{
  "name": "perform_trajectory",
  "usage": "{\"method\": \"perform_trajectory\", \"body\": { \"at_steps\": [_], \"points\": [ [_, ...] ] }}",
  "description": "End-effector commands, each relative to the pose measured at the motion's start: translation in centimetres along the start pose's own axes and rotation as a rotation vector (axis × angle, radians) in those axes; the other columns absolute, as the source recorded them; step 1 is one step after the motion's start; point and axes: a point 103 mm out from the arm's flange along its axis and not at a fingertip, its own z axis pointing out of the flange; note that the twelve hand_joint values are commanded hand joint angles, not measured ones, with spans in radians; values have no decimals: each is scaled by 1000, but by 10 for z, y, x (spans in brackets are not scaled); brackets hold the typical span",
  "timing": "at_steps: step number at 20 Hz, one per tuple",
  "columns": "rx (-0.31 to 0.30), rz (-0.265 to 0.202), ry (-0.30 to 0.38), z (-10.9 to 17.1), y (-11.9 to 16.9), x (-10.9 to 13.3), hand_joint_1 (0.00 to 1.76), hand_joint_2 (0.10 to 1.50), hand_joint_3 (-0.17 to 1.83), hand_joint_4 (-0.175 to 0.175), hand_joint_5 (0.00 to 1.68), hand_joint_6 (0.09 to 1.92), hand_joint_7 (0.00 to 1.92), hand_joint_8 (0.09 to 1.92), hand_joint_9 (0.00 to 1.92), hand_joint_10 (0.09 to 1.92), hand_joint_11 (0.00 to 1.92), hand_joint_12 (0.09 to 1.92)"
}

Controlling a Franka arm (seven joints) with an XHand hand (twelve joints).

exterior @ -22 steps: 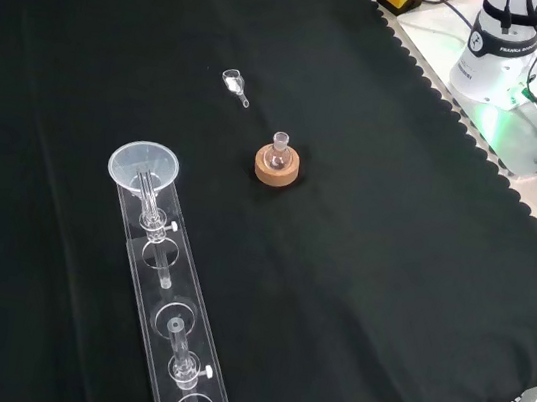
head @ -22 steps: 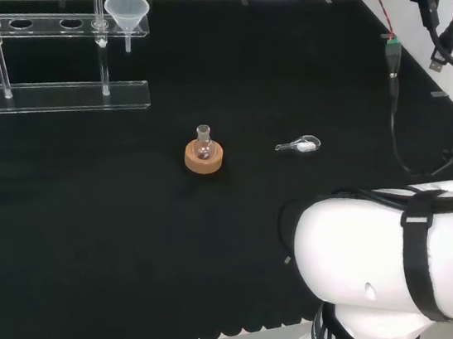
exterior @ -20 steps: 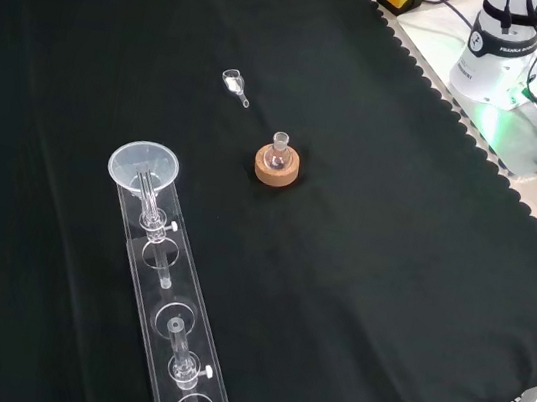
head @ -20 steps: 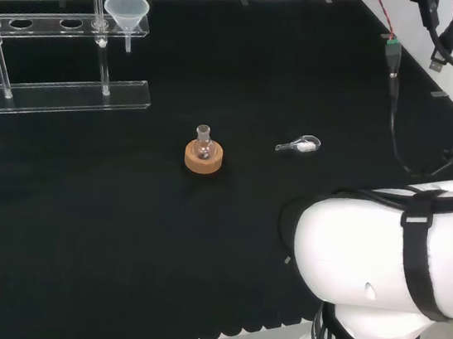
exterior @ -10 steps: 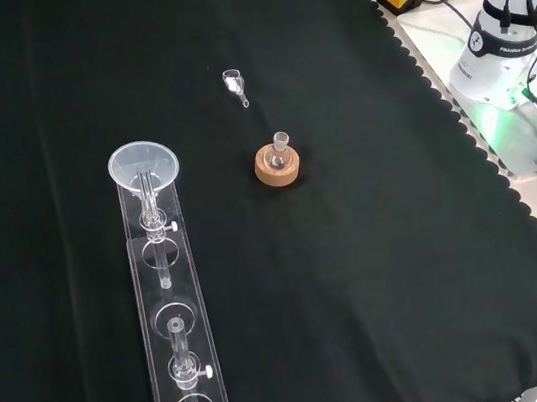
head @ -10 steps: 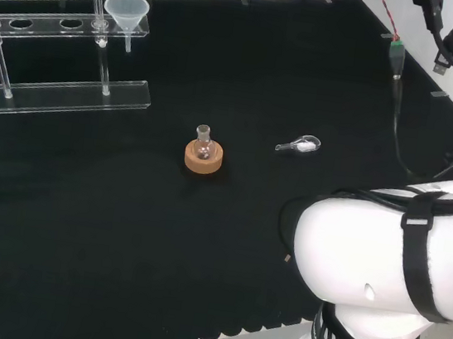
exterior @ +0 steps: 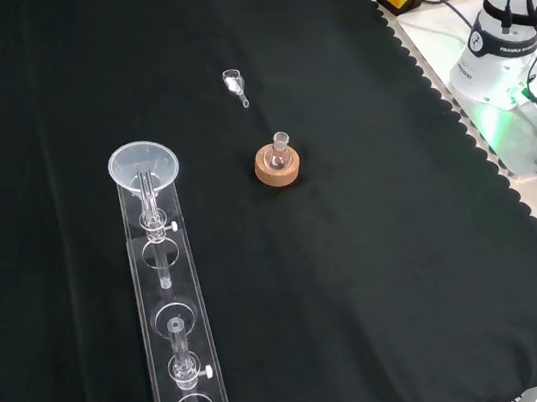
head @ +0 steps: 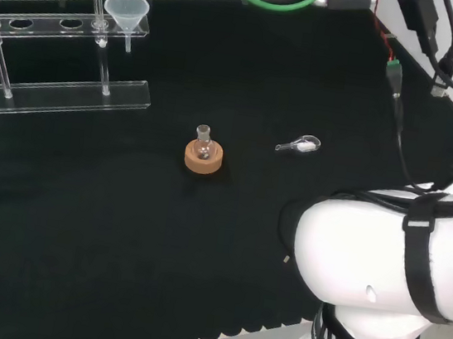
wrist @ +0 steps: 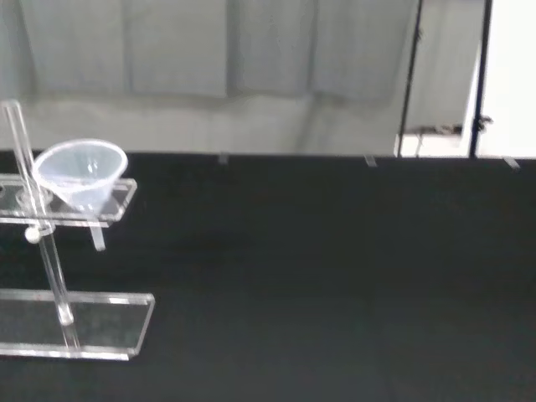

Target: Pick up the funnel from the transparent funnel stand.

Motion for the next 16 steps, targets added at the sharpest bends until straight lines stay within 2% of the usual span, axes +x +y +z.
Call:
{"method": "perform_trajectory", "body": {
  "at_steps": [1,4,6,8,12,16],
  "points": [
    [-19,-129,54,42,46,18,127,793,190,0,0,87,0,87,0,87,0,1122],
    [13,-180,65,50,70,22,141,811,152,18,0,87,0,87,0,87,0,729],
    [24,-210,101,55,86,28,140,824,127,35,0,87,0,87,0,87,0,431],
    [47,-232,125,63,103,32,136,835,104,46,0,87,0,87,0,87,0,233],
    [42,-240,169,76,133,38,135,841,89,56,0,87,0,87,0,87,0,137],
    [21,-209,186,91,159,55,136,842,87,59,0,87,0,87,0,87,0,129]
  ]
}}
